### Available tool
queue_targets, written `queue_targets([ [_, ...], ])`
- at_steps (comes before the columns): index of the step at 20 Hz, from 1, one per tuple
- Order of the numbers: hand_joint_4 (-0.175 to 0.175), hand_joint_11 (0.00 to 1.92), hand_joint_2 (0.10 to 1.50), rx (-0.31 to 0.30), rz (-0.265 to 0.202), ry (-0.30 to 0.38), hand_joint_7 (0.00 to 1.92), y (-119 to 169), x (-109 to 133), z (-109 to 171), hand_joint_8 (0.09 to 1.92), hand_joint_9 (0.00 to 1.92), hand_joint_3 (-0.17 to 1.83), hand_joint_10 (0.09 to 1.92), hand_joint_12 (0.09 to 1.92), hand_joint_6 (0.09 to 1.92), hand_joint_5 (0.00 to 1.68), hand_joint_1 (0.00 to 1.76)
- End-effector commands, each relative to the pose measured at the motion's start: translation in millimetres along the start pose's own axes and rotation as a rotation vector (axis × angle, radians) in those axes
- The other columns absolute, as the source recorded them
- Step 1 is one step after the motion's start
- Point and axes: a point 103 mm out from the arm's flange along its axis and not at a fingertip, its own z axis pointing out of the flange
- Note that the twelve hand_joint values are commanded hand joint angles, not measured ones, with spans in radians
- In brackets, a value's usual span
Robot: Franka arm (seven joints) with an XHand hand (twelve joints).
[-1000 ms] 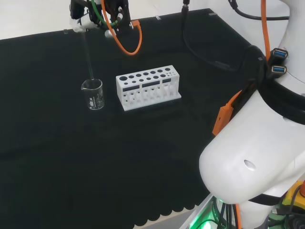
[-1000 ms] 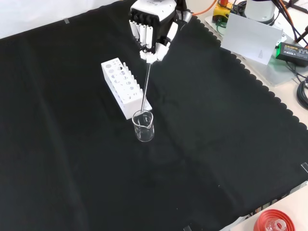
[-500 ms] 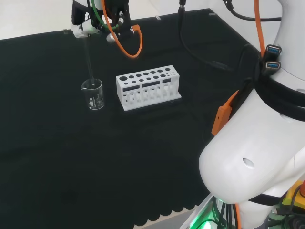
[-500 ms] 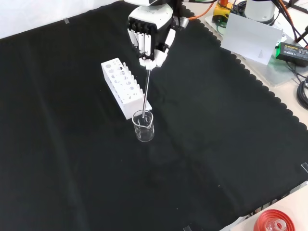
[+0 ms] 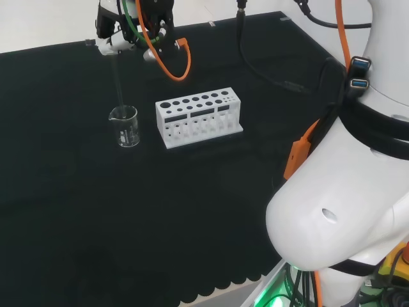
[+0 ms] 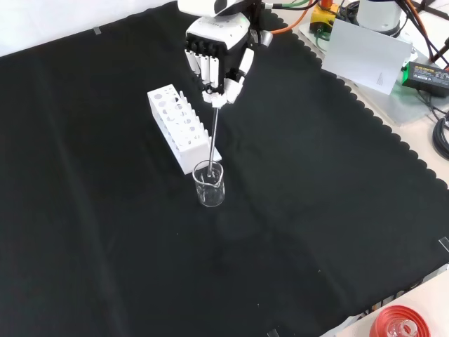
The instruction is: Stir in the beaker to the left of the white test tube rack with the glass rod.
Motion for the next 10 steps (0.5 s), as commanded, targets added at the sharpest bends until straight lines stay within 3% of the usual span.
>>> queue_targets([
  [1,-0.175,1.74,1.02,0.028,-0.001,-0.012,1.56,4.0,-8.7,32.8,0.20,1.89,-0.17,0.17,0.40,0.09,1.45,1.33],
  [10,-0.175,1.74,1.02,0.046,0.014,0.001,1.56,-7.6,-17.2,60.8,0.21,1.89,-0.17,0.17,0.41,0.09,1.45,1.33],
])
